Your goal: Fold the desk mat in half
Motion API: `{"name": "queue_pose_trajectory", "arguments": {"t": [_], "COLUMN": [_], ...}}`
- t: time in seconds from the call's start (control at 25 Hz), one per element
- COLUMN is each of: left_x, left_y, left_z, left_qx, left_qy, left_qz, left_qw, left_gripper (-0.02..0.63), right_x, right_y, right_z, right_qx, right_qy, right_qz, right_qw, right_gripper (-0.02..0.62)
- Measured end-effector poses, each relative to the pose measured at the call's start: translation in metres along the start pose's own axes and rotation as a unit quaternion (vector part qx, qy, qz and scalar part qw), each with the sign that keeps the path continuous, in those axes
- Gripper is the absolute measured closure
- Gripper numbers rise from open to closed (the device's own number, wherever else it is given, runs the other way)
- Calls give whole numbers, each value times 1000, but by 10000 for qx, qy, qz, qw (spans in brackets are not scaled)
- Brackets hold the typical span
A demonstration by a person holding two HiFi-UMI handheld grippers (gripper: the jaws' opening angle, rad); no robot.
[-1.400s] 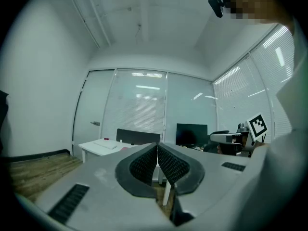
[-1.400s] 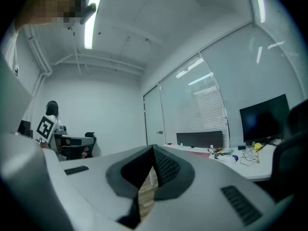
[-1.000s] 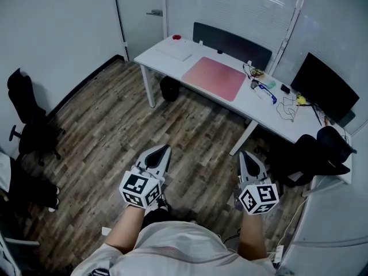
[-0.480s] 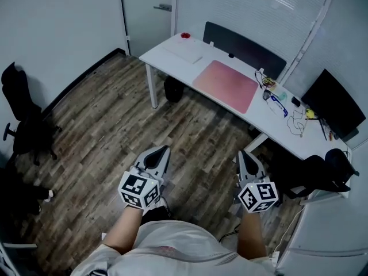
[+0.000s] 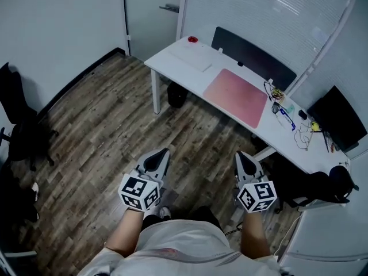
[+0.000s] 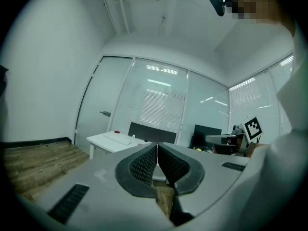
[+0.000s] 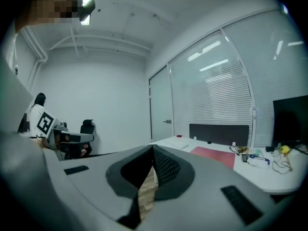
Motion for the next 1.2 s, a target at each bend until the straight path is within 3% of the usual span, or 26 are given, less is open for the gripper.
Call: {"name": "queue_pose_trajectory", "arguments": {"t": [0.44, 0.96, 1.2], "left_x": [90, 302, 369], "left_y": [10, 41, 27], "left_z": [-36, 0, 3], "left_qx": [-5, 316, 267], "left_qy": [250, 155, 17], "left_qz": [-88, -103, -433], "left_qw": [9996, 9993, 9987], "left_gripper": [591, 591, 591], "right_x": [102, 156, 182], "right_y": [6, 19, 5], "right_z": [65, 276, 332], "right_qx": [11, 315, 439], "right_qy": [416, -9, -96], "right_qz": [-75, -9, -224], "right_qw": [9991, 9995, 9987], "right_gripper": [545, 545, 545]}}
Point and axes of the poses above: the fingertips, and each gripper's own axes: x forward along the fingers, z to its right, y out of its top, the point moved 3 cm from there along -x, backward along the fingers, and after that the axes turned 8 degrees about y, right-handed, at the moved point
